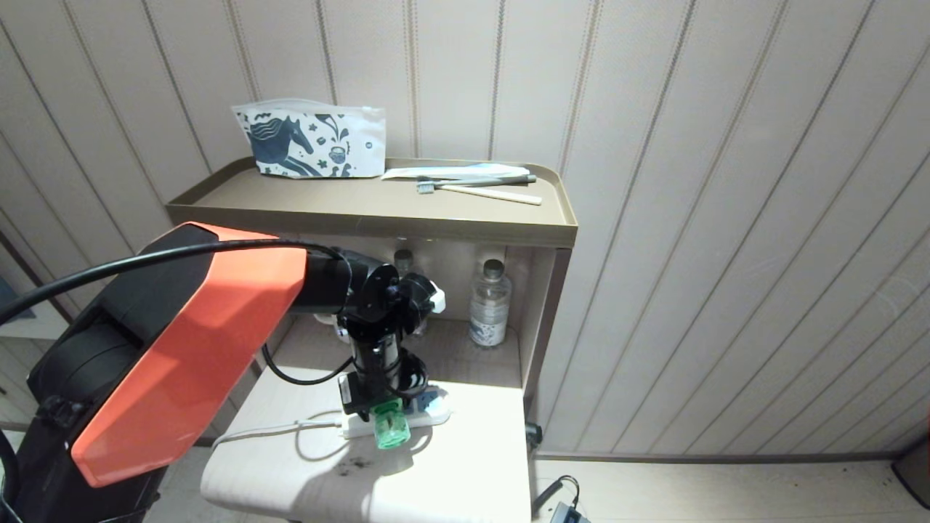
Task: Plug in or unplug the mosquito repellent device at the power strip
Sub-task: Insert the plug into the socket
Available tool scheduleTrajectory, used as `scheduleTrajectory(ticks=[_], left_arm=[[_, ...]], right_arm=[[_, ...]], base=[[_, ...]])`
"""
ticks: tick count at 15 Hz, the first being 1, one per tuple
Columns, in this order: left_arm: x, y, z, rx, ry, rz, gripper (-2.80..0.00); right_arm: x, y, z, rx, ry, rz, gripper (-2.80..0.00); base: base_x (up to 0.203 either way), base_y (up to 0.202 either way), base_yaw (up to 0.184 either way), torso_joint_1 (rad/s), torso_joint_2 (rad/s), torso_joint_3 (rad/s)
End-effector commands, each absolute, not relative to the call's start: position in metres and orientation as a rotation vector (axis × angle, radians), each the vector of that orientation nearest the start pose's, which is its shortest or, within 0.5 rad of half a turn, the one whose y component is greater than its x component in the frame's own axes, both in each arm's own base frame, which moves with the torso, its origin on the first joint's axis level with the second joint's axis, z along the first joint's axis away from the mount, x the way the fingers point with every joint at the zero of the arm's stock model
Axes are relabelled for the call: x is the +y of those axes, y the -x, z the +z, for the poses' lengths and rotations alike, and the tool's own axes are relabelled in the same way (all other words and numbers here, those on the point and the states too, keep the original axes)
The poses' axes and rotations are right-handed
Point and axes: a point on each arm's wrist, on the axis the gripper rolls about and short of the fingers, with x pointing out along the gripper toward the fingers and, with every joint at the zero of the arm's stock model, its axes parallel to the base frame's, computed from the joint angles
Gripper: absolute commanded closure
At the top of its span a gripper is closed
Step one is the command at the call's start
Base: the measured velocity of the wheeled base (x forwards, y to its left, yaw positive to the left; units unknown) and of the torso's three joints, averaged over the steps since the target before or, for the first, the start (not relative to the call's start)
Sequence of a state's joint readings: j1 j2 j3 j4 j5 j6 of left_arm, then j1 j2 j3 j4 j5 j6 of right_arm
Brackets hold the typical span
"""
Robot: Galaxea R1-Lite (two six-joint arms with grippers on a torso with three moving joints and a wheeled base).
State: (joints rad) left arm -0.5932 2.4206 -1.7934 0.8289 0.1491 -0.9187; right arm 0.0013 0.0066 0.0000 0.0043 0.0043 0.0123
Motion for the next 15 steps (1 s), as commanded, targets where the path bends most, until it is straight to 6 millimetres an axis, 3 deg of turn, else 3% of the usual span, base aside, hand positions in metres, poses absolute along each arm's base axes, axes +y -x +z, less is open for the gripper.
scheduleTrajectory(ticks=[1, 15], left_arm=[[-0.2336, -0.3526, 0.0478, 1.378, 0.219, 0.301, 0.00], [-0.2323, -0.3517, 0.0393, 1.398, 0.207, 0.318, 0.00]], right_arm=[[0.0001, 0.0223, 0.0751, 0.011, -0.012, 0.006, 0.00], [0.0001, 0.0223, 0.0751, 0.011, -0.012, 0.006, 0.00]], base=[[0.000, 0.000, 0.000, 0.000, 0.00, 0.000], [0.000, 0.000, 0.000, 0.000, 0.00, 0.000]])
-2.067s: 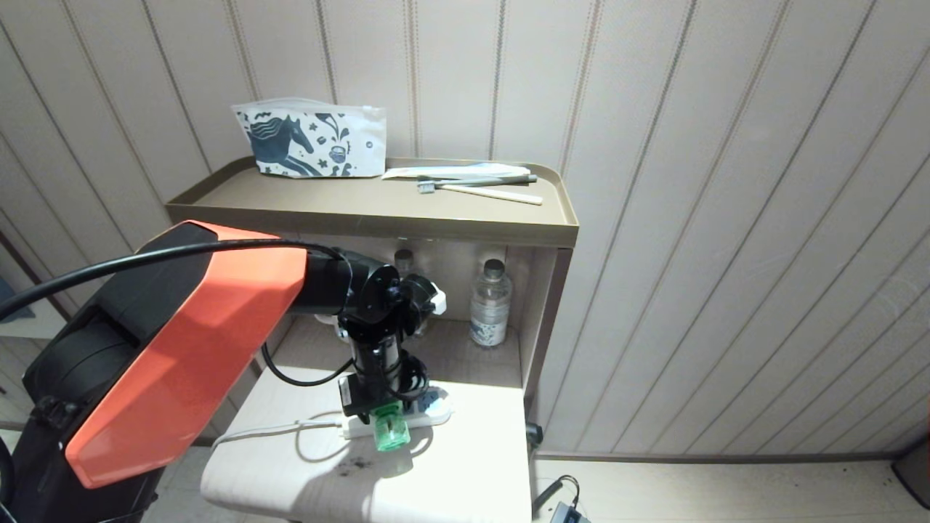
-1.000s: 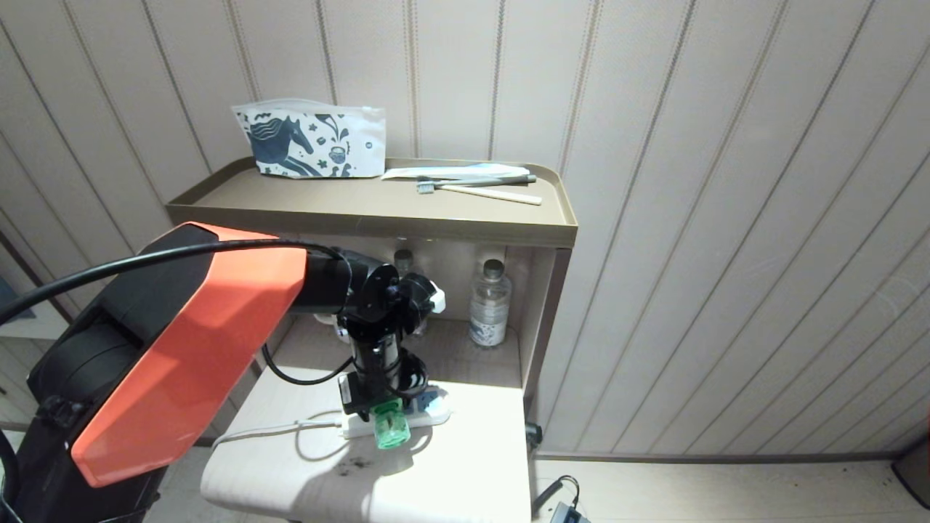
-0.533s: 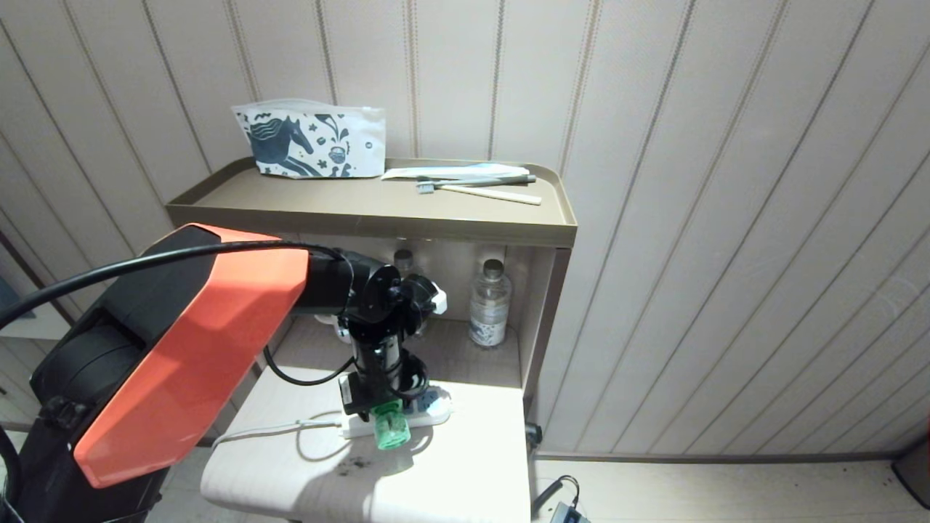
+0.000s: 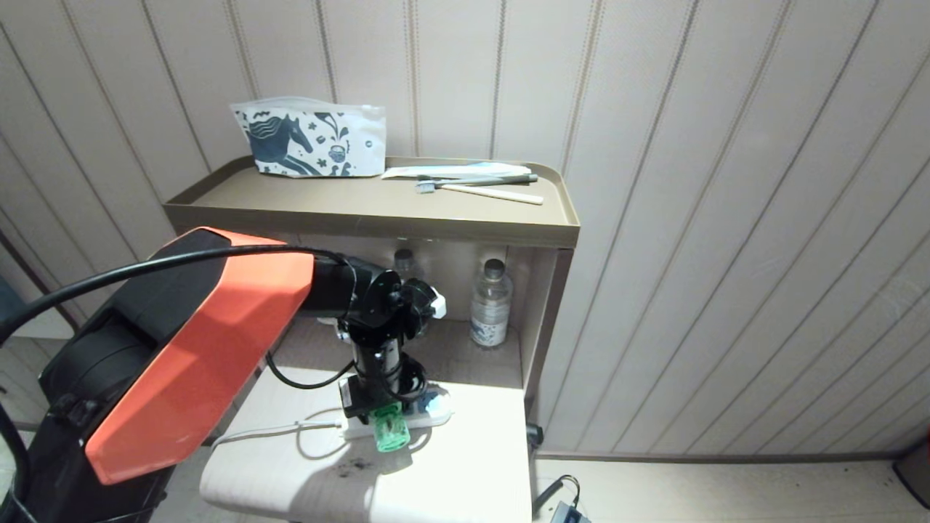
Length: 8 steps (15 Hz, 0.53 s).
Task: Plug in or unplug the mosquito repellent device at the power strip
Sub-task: Insert the plug into the socket
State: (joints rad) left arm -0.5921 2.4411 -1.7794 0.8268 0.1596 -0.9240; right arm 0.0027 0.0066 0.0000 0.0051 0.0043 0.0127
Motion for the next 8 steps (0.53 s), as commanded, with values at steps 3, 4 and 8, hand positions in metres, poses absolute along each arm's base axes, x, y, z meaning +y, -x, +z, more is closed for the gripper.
scheduleTrajectory(ticks=[3, 4, 8], left_arm=[[-0.2307, -0.3530, 0.0396, 1.396, 0.207, 0.320, 0.00], [-0.2307, -0.3530, 0.0396, 1.396, 0.207, 0.320, 0.00], [-0.2301, -0.3540, 0.0454, 1.342, 0.197, 0.339, 0.00]], right_arm=[[0.0001, 0.0223, 0.0751, 0.011, -0.014, 0.006, 0.00], [0.0001, 0.0223, 0.0751, 0.011, -0.014, 0.006, 0.00], [0.0001, 0.0223, 0.0751, 0.011, -0.014, 0.006, 0.00]], base=[[0.000, 0.000, 0.000, 0.000, 0.00, 0.000], [0.000, 0.000, 0.000, 0.000, 0.00, 0.000], [0.000, 0.000, 0.000, 0.000, 0.00, 0.000]])
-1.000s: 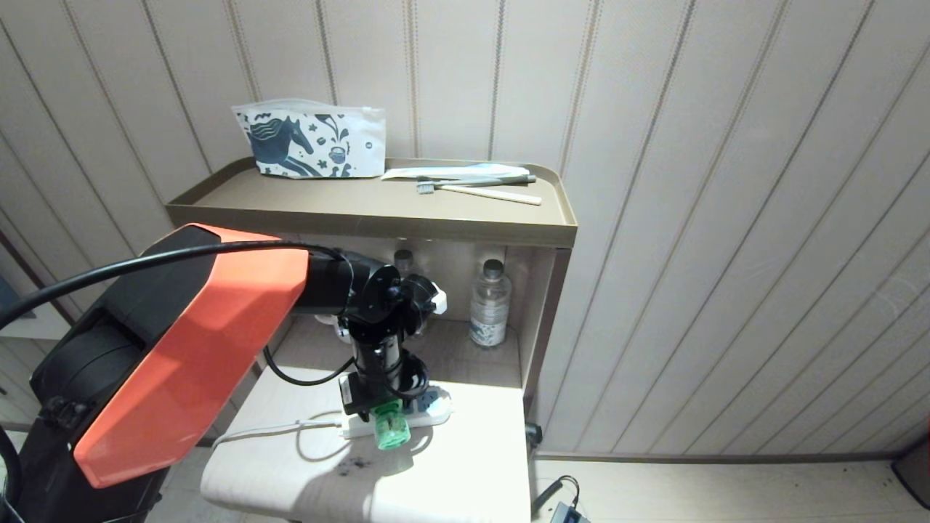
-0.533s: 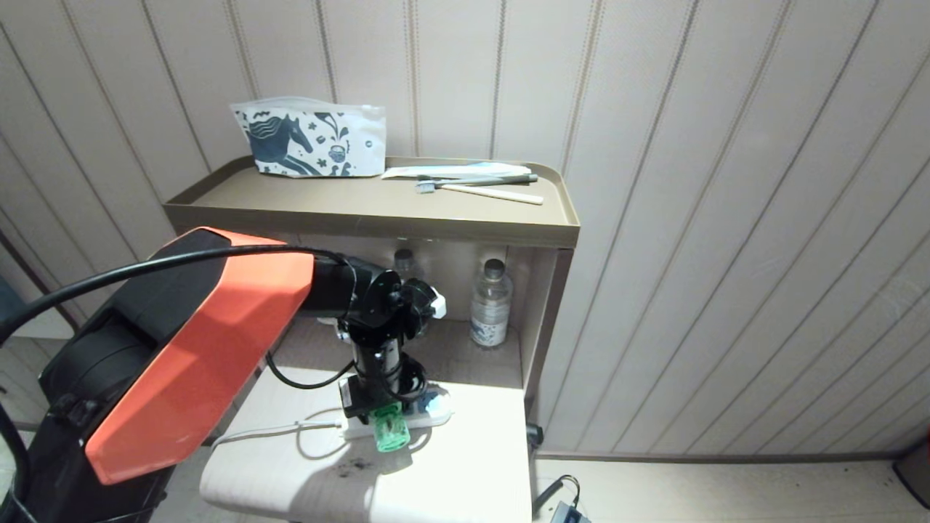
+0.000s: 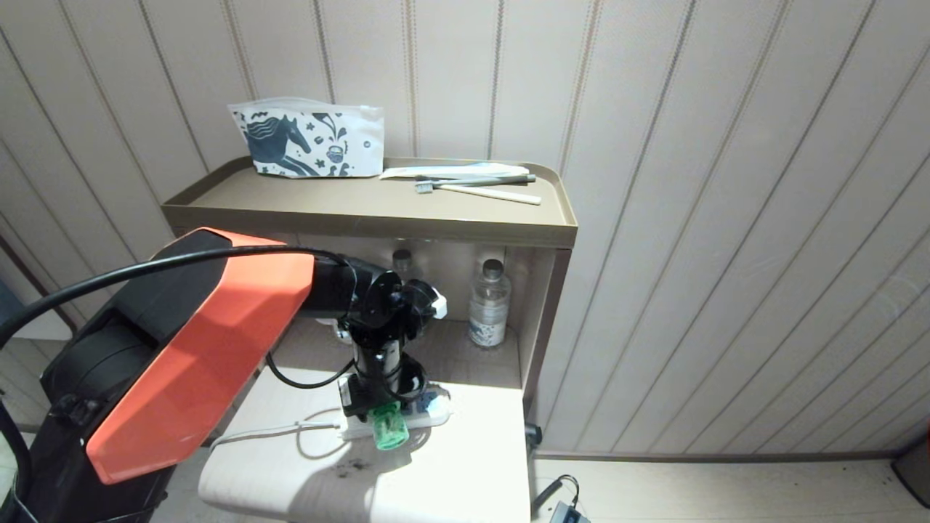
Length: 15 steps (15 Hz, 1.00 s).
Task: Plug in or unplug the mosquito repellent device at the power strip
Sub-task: Insert the plug into the socket
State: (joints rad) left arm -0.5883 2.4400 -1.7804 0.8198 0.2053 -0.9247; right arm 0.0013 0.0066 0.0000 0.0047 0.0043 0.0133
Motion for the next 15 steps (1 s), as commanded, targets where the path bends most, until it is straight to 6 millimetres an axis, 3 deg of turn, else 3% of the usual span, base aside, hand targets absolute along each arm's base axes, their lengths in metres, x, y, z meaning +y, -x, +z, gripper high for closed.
scheduleTrajectory(ticks=[1, 11, 12, 13, 15], left_arm=[[-0.230, -0.353, 0.047, 1.339, 0.199, 0.335, 0.00], [-0.231, -0.352, 0.060, 1.313, 0.214, 0.319, 0.00], [-0.231, -0.352, 0.060, 1.313, 0.214, 0.319, -1.97], [-0.231, -0.352, 0.059, 1.313, 0.212, 0.321, -2.80], [-0.231, -0.352, 0.059, 1.312, 0.213, 0.320, -2.80]], right_arm=[[0.000, 0.022, 0.075, 0.011, -0.014, 0.006, 0.00], [0.000, 0.022, 0.075, 0.011, -0.012, 0.006, 0.00], [0.000, 0.022, 0.075, 0.011, -0.012, 0.006, 0.00], [0.000, 0.022, 0.075, 0.011, -0.012, 0.006, 0.00], [0.000, 0.022, 0.075, 0.011, -0.012, 0.006, 0.00]], base=[[0.000, 0.000, 0.000, 0.000, 0.00, 0.000], [0.000, 0.000, 0.000, 0.000, 0.00, 0.000], [0.000, 0.000, 0.000, 0.000, 0.00, 0.000], [0.000, 0.000, 0.000, 0.000, 0.00, 0.000], [0.000, 0.000, 0.000, 0.000, 0.00, 0.000]])
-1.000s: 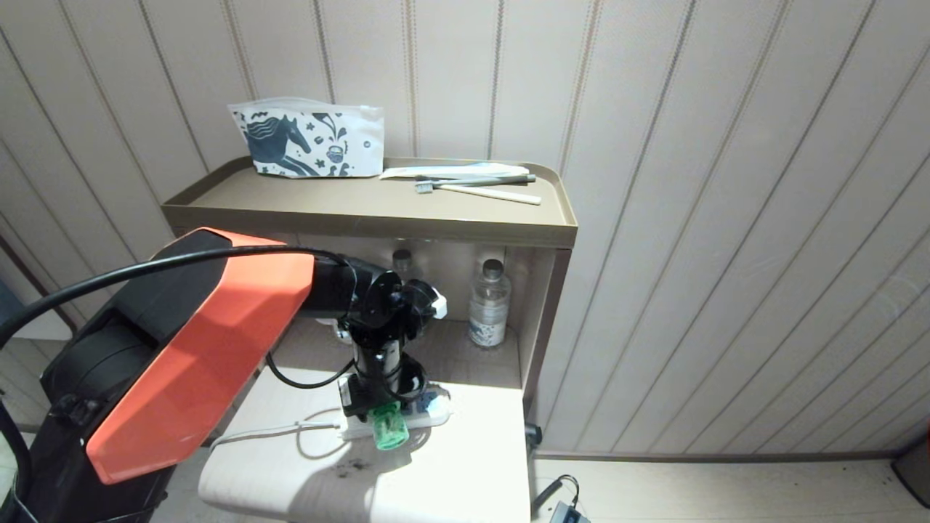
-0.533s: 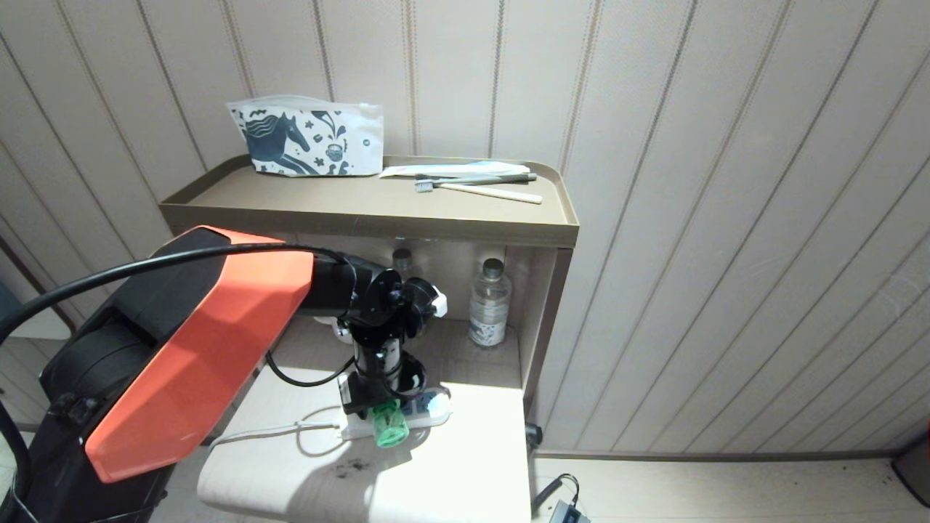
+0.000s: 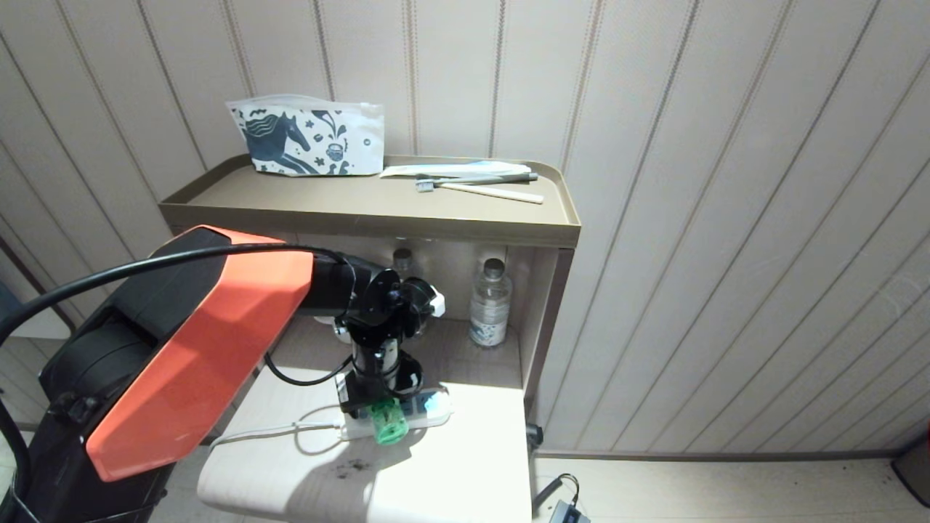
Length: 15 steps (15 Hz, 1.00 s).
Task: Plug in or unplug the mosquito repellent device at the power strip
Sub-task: Insert the plug into the socket
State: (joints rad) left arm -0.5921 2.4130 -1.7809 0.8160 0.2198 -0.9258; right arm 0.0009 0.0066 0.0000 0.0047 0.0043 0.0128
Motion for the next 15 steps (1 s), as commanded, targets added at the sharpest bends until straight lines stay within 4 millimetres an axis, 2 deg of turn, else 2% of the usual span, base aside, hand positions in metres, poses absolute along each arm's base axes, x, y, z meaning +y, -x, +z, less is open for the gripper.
scheduleTrajectory(ticks=[1, 5, 12, 15], left_arm=[[-0.232, -0.353, 0.057, 1.309, 0.211, 0.322, -2.80], [-0.231, -0.352, 0.059, 1.295, 0.202, 0.335, -2.80], [-0.234, -0.337, 0.083, 1.270, 0.210, 0.294, -2.80], [-0.236, -0.333, 0.085, 1.271, 0.203, 0.285, -2.80]], right_arm=[[0.000, 0.022, 0.075, 0.011, -0.014, 0.006, 0.00], [0.000, 0.022, 0.075, 0.011, -0.012, 0.006, 0.00], [0.000, 0.022, 0.075, 0.011, -0.012, 0.006, 0.00], [0.000, 0.022, 0.075, 0.011, -0.014, 0.006, 0.00]], base=[[0.000, 0.000, 0.000, 0.000, 0.00, 0.000], [0.000, 0.000, 0.000, 0.000, 0.00, 0.000], [0.000, 0.000, 0.000, 0.000, 0.00, 0.000], [0.000, 0.000, 0.000, 0.000, 0.00, 0.000]])
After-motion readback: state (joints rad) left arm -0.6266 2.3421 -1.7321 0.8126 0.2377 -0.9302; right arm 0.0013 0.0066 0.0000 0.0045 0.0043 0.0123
